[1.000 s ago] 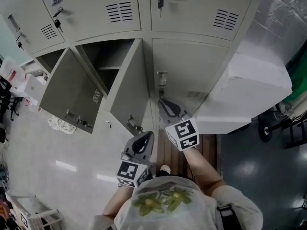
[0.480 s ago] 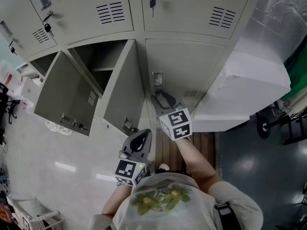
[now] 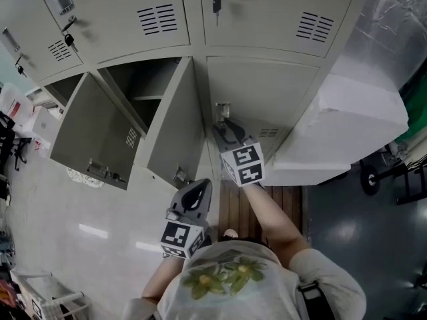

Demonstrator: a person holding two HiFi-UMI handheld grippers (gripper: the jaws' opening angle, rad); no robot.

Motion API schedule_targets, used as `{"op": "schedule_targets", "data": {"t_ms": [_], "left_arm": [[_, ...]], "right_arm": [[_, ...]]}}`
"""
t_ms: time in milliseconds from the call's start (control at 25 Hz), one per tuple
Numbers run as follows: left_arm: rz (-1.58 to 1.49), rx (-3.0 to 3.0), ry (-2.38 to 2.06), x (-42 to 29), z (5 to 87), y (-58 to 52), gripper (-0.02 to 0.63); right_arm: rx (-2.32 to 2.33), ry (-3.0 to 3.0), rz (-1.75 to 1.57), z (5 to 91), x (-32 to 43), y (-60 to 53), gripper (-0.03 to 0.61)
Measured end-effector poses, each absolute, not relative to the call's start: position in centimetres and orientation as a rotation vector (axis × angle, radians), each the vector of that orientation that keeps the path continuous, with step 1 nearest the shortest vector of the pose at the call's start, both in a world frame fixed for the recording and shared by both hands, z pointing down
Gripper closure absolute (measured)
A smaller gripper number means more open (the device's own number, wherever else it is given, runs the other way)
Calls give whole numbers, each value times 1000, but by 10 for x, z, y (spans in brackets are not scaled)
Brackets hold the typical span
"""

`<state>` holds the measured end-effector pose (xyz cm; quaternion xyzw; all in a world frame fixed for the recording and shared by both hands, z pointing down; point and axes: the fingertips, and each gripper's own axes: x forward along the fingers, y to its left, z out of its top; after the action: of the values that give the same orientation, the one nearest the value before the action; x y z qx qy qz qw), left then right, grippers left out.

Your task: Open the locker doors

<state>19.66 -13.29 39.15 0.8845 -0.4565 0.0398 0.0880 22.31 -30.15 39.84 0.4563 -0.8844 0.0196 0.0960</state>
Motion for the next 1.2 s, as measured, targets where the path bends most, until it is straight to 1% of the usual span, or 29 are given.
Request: {"op": "schedule_targets", "data": {"t_ms": [720,1200], "left_arm": [[152,2619,-1387,189,396,-124,586],[149,2600,-1397,180,398,-124,586]], "right_arm": [[1381,-2566,-13,400,217,-327,439],[1405,-2555,-1,401,215,-343,440]]}}
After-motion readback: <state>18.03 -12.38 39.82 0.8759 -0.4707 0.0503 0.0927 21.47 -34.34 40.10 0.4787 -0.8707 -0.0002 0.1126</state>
